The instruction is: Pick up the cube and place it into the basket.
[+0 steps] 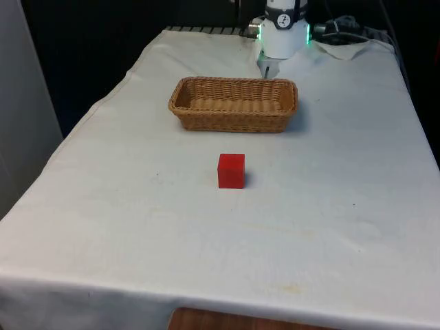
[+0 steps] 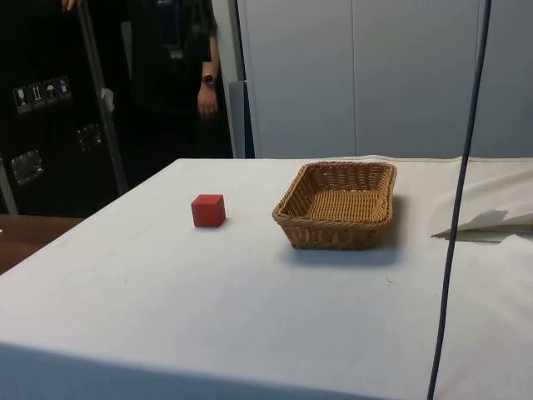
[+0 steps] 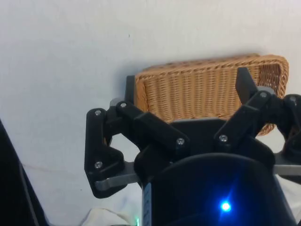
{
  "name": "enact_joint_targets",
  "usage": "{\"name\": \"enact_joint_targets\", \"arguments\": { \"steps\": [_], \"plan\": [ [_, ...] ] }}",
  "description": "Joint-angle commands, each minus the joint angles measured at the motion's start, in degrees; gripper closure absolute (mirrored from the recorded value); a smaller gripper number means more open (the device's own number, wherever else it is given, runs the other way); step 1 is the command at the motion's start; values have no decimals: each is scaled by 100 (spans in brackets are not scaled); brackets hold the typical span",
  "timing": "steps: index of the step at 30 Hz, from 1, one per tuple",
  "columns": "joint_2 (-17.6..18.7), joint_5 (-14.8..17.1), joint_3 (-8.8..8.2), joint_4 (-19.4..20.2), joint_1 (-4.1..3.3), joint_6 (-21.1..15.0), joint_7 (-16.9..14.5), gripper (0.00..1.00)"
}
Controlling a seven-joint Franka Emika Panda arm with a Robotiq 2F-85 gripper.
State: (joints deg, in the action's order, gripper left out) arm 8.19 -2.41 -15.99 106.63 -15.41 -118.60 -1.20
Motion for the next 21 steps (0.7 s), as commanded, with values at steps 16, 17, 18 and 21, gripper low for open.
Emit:
{"name": "enact_joint_targets", "arguments": {
  "steps": [16,17,18,21],
  "plan": [
    [453,40,-57,69,52,-665,-46,0],
    [476,40,-57,80,52,-705,-52,0],
    [464,0,-63,34,34,-584,-11,0],
    [556,46,-86,115,63,-854,-69,0]
  ]
}}
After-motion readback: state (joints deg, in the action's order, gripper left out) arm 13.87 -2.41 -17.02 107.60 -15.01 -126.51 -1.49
